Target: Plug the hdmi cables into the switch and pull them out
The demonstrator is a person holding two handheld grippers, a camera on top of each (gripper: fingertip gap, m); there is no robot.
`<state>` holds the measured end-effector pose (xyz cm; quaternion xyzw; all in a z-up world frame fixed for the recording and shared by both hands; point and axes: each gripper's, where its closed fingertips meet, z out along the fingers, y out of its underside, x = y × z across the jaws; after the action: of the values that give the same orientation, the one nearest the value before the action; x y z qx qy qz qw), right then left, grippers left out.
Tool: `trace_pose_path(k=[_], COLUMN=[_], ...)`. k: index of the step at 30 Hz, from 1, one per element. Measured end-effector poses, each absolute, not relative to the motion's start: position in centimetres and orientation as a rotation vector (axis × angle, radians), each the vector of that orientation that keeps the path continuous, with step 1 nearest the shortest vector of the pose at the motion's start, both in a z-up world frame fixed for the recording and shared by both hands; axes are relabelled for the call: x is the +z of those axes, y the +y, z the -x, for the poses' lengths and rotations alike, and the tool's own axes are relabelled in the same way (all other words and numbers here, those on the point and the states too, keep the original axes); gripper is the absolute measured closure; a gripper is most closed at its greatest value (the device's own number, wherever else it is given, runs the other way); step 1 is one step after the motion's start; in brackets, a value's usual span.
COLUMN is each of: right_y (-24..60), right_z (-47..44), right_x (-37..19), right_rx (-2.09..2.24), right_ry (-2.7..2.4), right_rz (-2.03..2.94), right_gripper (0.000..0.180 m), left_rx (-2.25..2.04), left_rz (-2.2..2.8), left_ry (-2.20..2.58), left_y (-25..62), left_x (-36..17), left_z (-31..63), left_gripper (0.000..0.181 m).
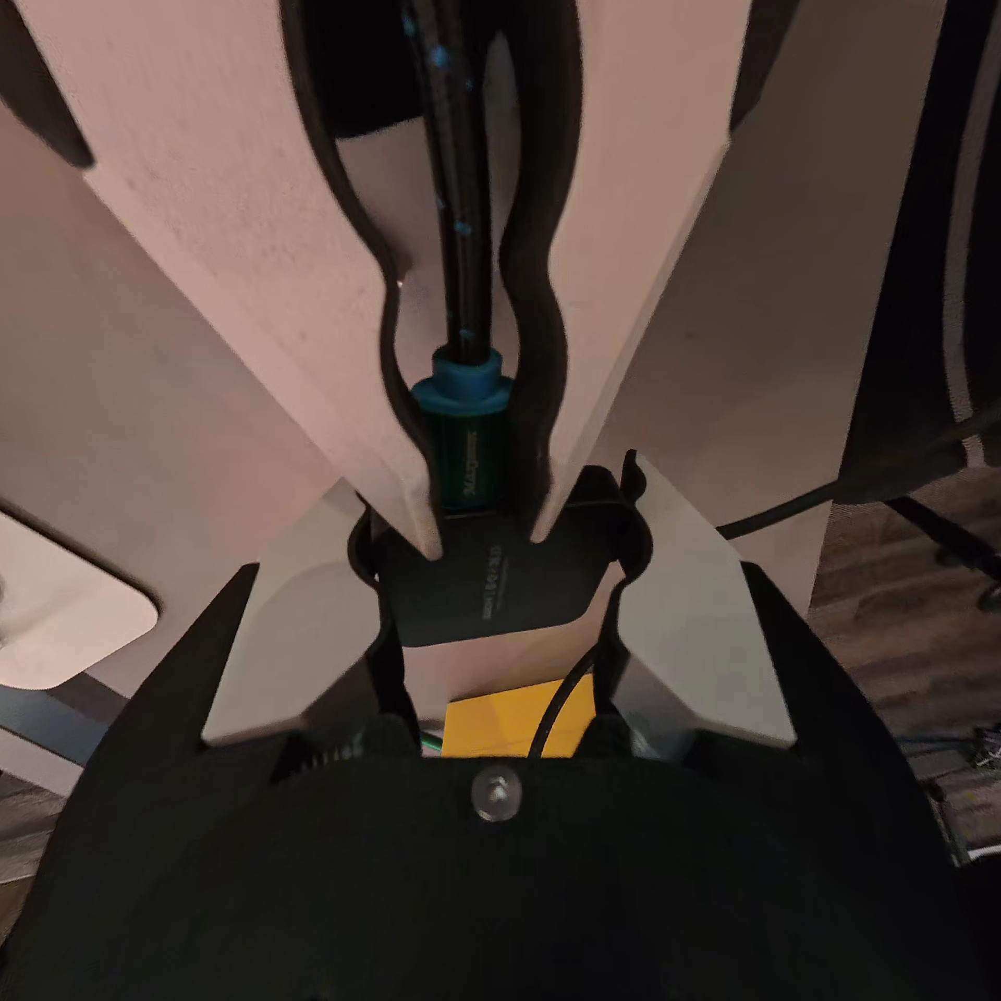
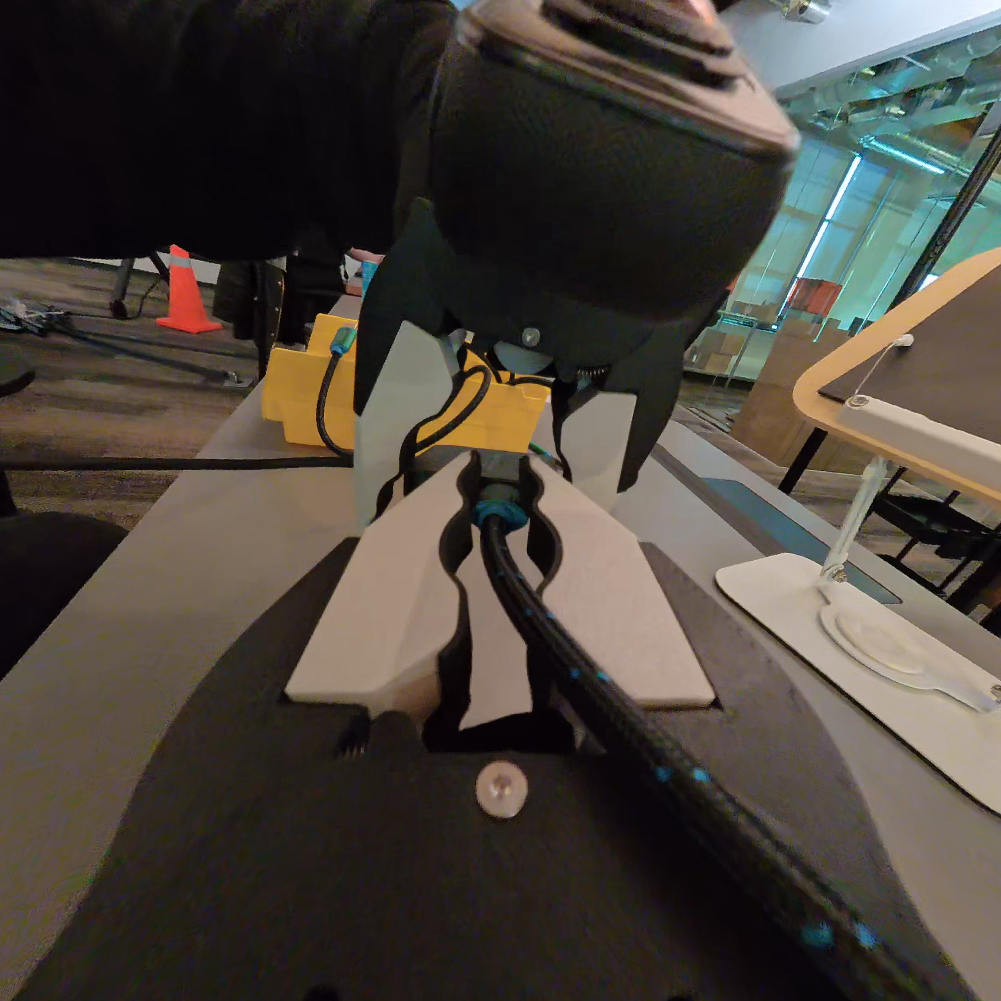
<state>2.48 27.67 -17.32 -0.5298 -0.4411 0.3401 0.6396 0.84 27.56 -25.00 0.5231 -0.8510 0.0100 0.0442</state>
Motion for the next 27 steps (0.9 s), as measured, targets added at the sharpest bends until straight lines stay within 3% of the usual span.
trace_pose_path(k=[3, 7, 27], right_y=[27.8, 28.0, 28.0], right_z=[-2.7, -2.9, -3.5], right_x=[-18.0, -18.6, -17.7], right_rx=[0.704, 0.677, 0.641], right_ry=[-1.055, -1.067, -1.008], right_rz=[1.235, 1.253, 1.258], right_gripper=[0.152, 0.161, 0.162], left_rx=[-0.020, -0.037, 0.184], left_rz=[-1.586, -1.559, -1.704], left_ry=[-2.595, -2.566, -2.579], left_y=[28.0, 27.9, 27.4], left_x=[-25.1, -25.2, -24.2], left_z=[-0.7, -0.4, -1.8], left_gripper=[0.095, 0.095, 0.093])
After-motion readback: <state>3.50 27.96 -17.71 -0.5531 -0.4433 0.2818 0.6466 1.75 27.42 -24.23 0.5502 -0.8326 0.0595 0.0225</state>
